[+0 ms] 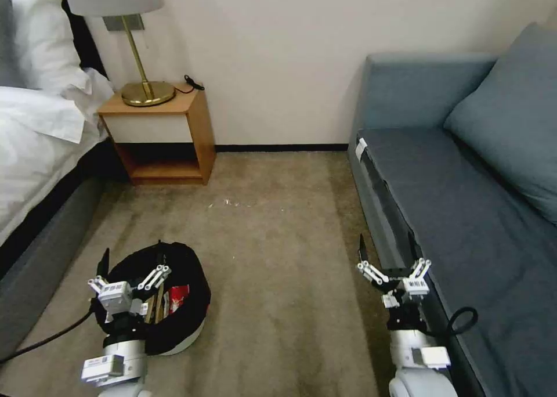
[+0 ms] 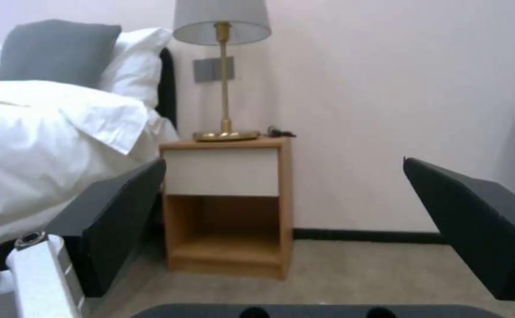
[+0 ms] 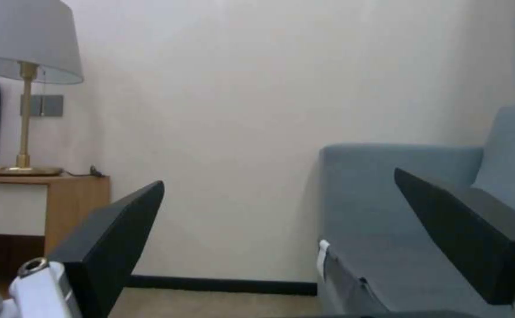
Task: Pick up the trash bin, then pick up the garbage on the floor and place it into the trash bin.
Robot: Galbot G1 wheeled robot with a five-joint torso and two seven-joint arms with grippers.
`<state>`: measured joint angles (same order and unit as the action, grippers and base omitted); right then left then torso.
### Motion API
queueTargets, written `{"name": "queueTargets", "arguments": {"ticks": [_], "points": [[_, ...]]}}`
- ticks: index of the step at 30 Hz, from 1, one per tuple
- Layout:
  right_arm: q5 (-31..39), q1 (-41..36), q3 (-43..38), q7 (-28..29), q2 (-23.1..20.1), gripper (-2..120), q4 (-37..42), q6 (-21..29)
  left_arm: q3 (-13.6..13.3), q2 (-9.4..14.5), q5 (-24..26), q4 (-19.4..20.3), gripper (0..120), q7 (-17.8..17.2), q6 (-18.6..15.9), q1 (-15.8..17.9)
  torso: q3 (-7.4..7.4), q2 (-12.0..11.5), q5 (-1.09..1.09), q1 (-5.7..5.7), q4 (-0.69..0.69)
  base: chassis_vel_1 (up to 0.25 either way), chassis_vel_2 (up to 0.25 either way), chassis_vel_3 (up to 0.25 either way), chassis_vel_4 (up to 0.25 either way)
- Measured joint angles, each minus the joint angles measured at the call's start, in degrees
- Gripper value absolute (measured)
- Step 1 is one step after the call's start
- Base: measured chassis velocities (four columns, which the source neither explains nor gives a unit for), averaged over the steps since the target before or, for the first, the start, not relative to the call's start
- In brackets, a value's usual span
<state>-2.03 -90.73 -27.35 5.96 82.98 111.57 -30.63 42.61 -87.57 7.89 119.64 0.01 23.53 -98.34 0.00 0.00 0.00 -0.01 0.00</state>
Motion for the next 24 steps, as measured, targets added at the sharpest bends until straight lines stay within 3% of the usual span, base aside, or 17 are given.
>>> {"name": "queueTargets", "arguments": {"ticks": [5,8,10,24], "points": [[2.8,-0.5,1.1,-0.8,0.0,100,0.9,1.0,-0.1,0.1,3.1,0.5,100,3.3,0.0,0.5,0.00,0.0,0.00,0.00,0.00,0.000,0.000,0.000,0.000],[5.4,-0.6,0.7,-5.8,0.1,100,0.8,-0.6,0.0,1.2,12.3,0.9,100,15.5,-1.8,0.7,0.00,0.0,0.00,0.00,0.00,0.000,0.000,0.000,0.000],[6.4,-0.6,0.6,-7.4,0.0,100,0.7,-1.0,-0.1,1.5,14.1,0.5,100,17.4,-2.6,0.9,0.00,0.0,0.00,0.00,-0.01,0.000,0.000,0.000,0.000],[7.0,-0.5,0.3,-9.2,-0.2,100,0.5,-1.3,-0.2,1.7,14.9,-0.3,100,17.3,-3.5,1.2,0.00,0.0,0.00,0.00,0.00,0.000,0.000,0.000,0.000]]}}
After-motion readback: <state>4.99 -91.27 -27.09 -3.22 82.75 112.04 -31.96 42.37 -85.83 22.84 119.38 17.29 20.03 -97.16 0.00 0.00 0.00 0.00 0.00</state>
